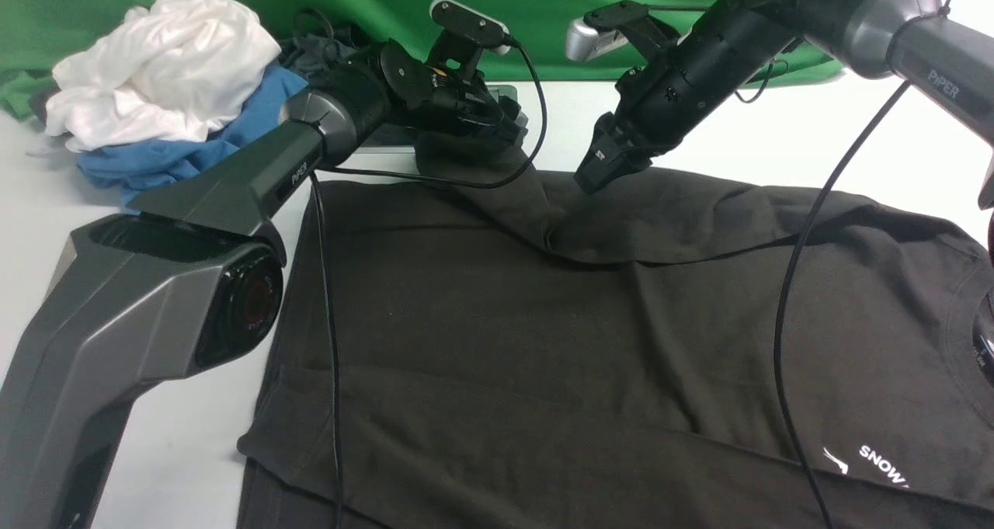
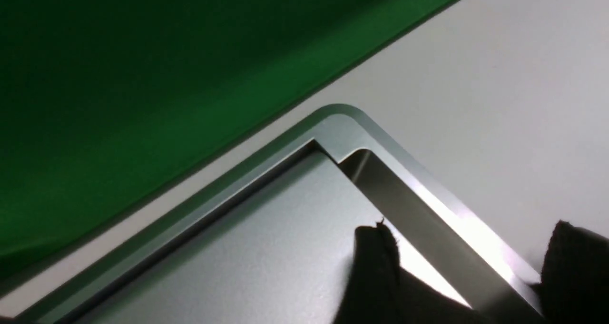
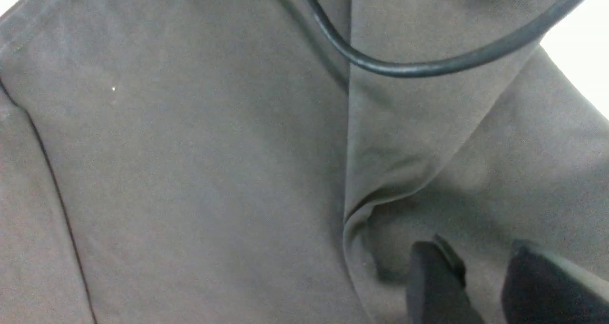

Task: Fold a long-sleeved shirt on a white desktop.
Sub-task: 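Grab the top left corner of the dark shirt with the left gripper, then fold the left side of the dark shirt inward over its body with the left gripper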

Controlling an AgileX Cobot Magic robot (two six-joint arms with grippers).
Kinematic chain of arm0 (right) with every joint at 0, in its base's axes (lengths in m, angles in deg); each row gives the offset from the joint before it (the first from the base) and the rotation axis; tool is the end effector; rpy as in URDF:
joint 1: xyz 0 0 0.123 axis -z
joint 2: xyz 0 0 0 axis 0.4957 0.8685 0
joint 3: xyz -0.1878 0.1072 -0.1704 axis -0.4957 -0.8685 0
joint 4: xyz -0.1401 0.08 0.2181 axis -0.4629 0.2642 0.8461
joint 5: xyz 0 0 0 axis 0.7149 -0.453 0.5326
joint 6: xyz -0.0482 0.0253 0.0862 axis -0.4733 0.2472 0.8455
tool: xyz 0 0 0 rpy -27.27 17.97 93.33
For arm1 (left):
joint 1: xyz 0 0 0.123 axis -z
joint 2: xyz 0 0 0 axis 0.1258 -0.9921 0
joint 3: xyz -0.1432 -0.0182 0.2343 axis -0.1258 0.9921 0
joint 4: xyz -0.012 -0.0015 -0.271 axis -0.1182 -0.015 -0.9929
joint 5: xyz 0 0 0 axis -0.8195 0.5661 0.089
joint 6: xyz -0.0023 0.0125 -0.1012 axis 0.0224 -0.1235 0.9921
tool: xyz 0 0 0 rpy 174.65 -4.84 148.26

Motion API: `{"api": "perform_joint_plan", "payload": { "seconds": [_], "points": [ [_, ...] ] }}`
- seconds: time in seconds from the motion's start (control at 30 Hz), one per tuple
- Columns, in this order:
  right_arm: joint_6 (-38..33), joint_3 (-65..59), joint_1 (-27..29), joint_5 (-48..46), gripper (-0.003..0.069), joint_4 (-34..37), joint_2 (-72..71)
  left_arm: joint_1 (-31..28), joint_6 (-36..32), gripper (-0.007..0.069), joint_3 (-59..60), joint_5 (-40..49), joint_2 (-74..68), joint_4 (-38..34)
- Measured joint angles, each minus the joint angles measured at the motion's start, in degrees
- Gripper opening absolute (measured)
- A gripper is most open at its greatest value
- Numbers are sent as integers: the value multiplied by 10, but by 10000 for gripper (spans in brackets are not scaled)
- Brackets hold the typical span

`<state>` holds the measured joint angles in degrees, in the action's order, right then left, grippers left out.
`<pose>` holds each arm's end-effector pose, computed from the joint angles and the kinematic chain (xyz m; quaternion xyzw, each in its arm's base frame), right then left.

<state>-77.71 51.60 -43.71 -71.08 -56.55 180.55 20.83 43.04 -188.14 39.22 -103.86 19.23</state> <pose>0.4866 0.1725 0.1942 -0.3661 0.8860 0.2323 0.1644 0.5847 -0.1668 0.1057 0.2957 0.8471 -0.0918 0.4320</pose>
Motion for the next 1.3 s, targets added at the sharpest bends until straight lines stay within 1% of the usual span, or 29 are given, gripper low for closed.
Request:
{"api": "perform_joint_plan", "payload": {
  "seconds": [0.07, 0.1, 0.17, 0.2, 0.23, 0.37, 0.4, 0.43, 0.47, 0.5, 0.6, 0.87, 0.97, 1.0, 1.03, 1.1, 1.17, 1.3],
  "points": [
    [0, 0, 0, 0, 240, 0, 0, 0, 9, 311, -2, 6, 0, 14],
    [0, 0, 0, 0, 240, 0, 0, 0, 10, 269, -3, 8, 0, 19],
    [0, 0, 0, 0, 240, 0, 0, -1, 9, 127, -5, 15, 0, 32],
    [0, 0, 0, 0, 239, 0, 0, -2, 9, 80, -7, 26, 1, 35],
    [1, 0, 0, 0, 238, 0, 0, -4, 9, 53, -7, 37, 4, 36],
    [3, 0, 0, 0, 235, 0, 0, -6, 9, 36, -7, 85, 18, 51],
    [3, 0, 0, 0, 235, 0, 0, -6, 9, 34, -4, 134, 35, 78],
    [3, 0, 0, 0, 235, 0, 0, -5, 9, 33, -1, 154, 42, 90],
    [3, 0, 0, 0, 235, 0, 0, -5, 9, 33, -1, 158, 45, 93],
    [3, 0, 0, 0, 235, 0, 0, -5, 9, 31, 2, 188, 60, 111],
    [4, 0, 0, 0, 235, 0, 0, -5, 9, 32, 4, 221, 91, 131],
    [12, 0, 0, 0, 235, 0, 0, -5, 9, 31, 4, 294, 154, 141],
    [28, 0, 0, 0, 233, -2, 0, -5, 9, 31, 4, 359, 172, 143],
    [30, 0, 0, 0, 233, -2, 0, -5, 9, 31, 4, 359, 173, 143],
    [49, 0, 0, 0, 232, -11, -3, -5, 11, 31, 12, 386, 184, 143],
    [60, 0, 0, -1, 232, -22, -6, -5, 14, 31, 22, 392, 190, 143],
    [85, -1, 0, -1, 228, -56, -20, -5, 21, 31, 61, 396, 209, 152],
    [104, -1, 0, -1, 209, -86, -48, -5, 25, 31, 151, 387, 246, 192]
  ]
}}
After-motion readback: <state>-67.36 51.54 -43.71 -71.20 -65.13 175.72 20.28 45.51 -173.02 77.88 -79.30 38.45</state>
